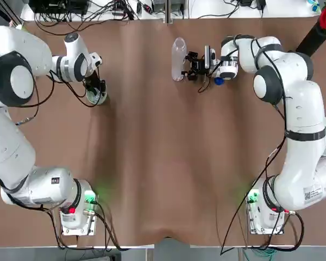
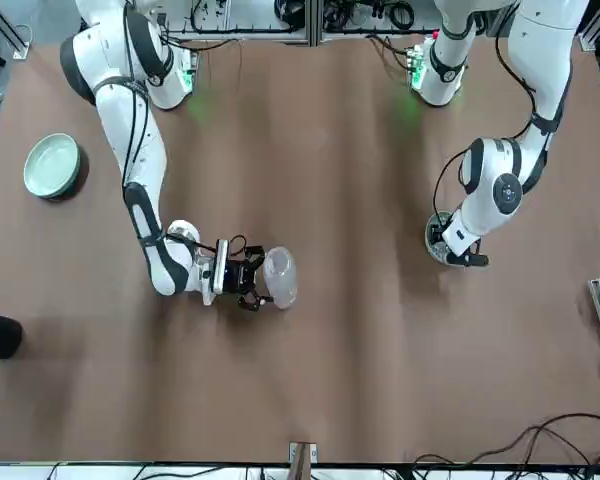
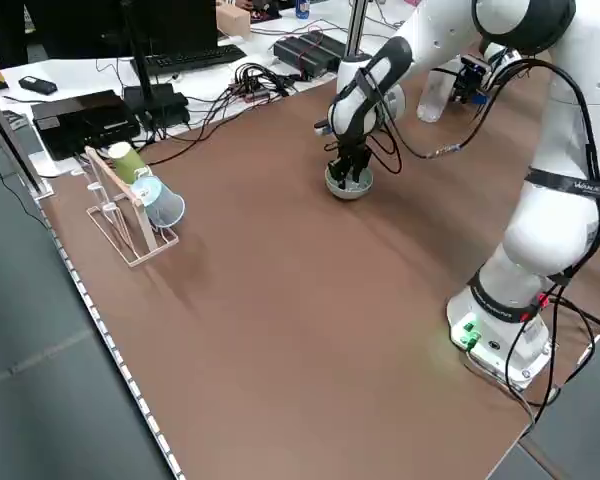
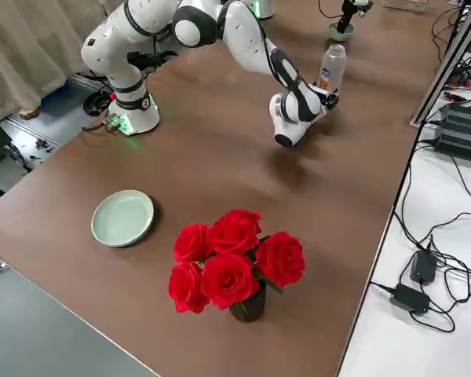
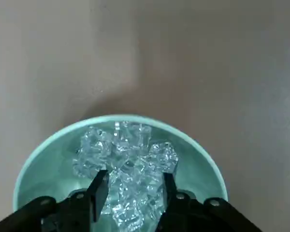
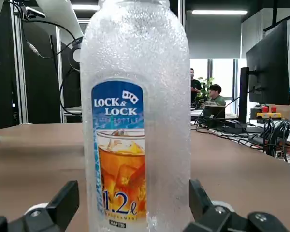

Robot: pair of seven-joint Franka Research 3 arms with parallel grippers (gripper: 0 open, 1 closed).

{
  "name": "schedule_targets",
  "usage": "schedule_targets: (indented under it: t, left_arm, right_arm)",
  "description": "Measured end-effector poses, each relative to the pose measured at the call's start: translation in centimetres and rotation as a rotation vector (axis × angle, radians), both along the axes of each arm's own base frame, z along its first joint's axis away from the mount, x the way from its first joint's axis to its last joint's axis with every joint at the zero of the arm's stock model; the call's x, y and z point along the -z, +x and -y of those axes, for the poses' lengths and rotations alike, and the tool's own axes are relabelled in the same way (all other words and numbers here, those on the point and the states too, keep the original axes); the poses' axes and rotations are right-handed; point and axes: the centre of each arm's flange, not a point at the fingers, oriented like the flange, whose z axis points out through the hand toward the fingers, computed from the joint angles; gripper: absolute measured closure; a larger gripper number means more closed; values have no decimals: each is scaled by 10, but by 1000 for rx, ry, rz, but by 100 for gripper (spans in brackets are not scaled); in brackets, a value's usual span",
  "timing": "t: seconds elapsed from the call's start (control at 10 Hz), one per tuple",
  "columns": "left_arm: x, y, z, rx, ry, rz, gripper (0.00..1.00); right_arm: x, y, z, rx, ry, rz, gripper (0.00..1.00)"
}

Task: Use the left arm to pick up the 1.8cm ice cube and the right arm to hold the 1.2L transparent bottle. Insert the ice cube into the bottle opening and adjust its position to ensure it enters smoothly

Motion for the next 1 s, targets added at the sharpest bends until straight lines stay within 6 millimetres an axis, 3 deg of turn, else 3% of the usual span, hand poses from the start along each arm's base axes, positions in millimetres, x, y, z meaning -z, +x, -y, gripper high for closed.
schedule_targets:
  t: [0.1,0.6,1.0]
  left_arm:
    - [-1,1,0,0,0,2,59]
    - [-4,2,0,-14,1,9,59]
    - [-38,5,-4,-24,12,20,59]
  right_arm:
    - [0,0,1,1,-1,0,0]
    - [0,2,4,5,-4,1,0]
    - [0,2,4,6,-4,1,0]
